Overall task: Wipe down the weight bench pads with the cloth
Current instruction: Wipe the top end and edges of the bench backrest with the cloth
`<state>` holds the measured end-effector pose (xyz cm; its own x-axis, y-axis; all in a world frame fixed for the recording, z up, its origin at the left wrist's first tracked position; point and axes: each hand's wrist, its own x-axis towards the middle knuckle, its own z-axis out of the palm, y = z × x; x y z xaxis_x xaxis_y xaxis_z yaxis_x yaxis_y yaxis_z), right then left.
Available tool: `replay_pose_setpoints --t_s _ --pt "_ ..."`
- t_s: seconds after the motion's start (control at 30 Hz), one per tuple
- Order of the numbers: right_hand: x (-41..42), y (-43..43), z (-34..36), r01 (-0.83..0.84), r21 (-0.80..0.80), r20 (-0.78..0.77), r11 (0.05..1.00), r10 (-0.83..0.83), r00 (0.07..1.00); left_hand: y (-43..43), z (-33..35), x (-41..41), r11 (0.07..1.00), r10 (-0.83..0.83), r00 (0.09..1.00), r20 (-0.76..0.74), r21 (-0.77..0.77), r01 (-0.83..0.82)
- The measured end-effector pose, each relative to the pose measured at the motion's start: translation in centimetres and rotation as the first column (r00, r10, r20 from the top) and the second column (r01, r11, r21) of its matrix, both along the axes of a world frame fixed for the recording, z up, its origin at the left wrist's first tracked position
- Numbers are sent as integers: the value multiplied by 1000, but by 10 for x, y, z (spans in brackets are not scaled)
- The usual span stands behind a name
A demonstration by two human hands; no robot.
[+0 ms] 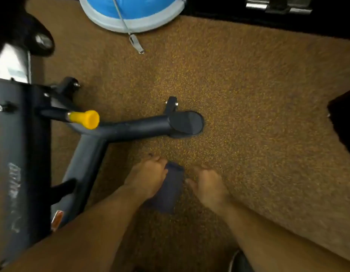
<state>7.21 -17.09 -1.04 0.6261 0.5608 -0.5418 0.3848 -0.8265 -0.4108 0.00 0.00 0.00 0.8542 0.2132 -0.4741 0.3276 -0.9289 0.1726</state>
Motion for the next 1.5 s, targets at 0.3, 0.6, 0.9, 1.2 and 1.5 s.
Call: replay_pose_setpoints --t_s 0.3,0.6,0.9,1.2,1.5 --pt "10 43 -112 34 -28 -103 999 -37 994 20 -114 11 999 27 982 -188 -14 -30" --pt "0 64 -132 31 -70 -146 997 -41 988 18 -128 9 998 45 983 -179 45 -38" --pt "0 45 -98 9 56 -323 998 9 946 15 -96 -2 998 -19 964 -265 -55 5" --pt "0 32 54 127 223 -260 966 -67 963 1 72 8 996 -89 973 -211 -34 83" --pt "37 4 300 59 314 -84 947 -34 996 -3 329 42 985 -124 991 -54 -129 116"
